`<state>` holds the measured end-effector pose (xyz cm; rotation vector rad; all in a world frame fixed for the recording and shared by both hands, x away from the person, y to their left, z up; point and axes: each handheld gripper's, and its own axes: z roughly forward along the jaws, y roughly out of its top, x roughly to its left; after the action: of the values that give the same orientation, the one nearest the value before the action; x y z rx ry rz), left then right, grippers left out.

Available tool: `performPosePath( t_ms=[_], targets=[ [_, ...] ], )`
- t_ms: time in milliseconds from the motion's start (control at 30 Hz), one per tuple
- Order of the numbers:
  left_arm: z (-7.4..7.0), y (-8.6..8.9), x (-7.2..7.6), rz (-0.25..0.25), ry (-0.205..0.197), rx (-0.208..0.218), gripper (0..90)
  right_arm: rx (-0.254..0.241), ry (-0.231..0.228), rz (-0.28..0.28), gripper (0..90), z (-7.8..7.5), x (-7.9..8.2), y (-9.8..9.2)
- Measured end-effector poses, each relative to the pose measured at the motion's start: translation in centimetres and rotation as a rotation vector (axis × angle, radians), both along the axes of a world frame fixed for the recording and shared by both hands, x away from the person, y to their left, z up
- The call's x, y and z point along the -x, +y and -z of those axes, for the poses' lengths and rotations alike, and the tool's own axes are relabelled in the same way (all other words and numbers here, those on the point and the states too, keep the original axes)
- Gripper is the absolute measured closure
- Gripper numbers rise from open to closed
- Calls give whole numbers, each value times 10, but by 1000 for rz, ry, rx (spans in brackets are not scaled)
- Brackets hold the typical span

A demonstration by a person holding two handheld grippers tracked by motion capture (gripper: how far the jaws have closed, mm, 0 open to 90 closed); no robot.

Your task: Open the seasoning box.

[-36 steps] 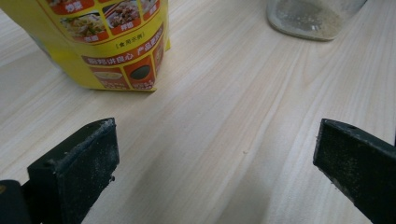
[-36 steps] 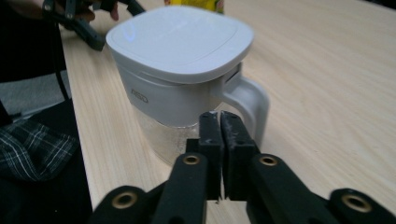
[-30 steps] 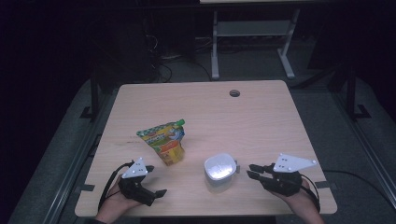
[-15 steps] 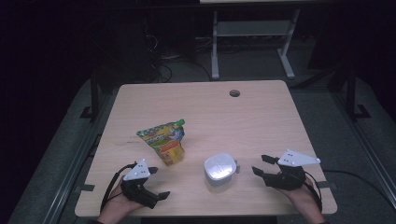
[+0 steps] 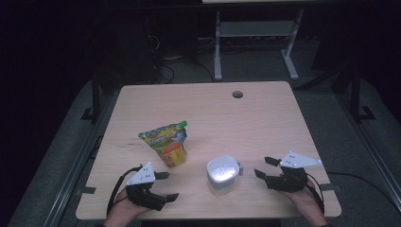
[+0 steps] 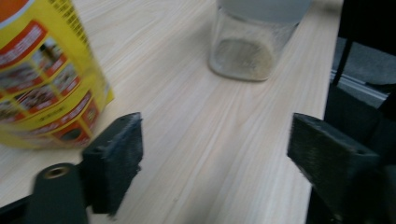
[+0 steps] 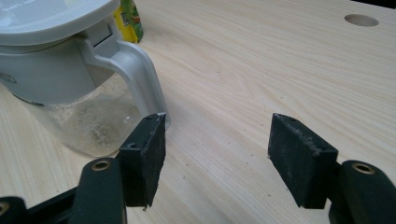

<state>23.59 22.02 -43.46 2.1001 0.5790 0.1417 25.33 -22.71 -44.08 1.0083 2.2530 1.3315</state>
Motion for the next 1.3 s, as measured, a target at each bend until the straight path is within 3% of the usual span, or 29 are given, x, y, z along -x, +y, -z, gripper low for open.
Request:
performPosePath(
  t_ms=[233, 367, 1300],
  targets=[
    [-5, -10, 0, 37, 6, 22, 360, -7, 0, 3, 372, -1, 0, 0],
    [-8, -18, -2, 58, 8, 42, 359, -5, -2, 1, 373, -1, 1, 1],
    [-13, -77, -22, 181, -47, 44, 221, -4, 15, -7, 381, 3, -1, 3]
  ],
)
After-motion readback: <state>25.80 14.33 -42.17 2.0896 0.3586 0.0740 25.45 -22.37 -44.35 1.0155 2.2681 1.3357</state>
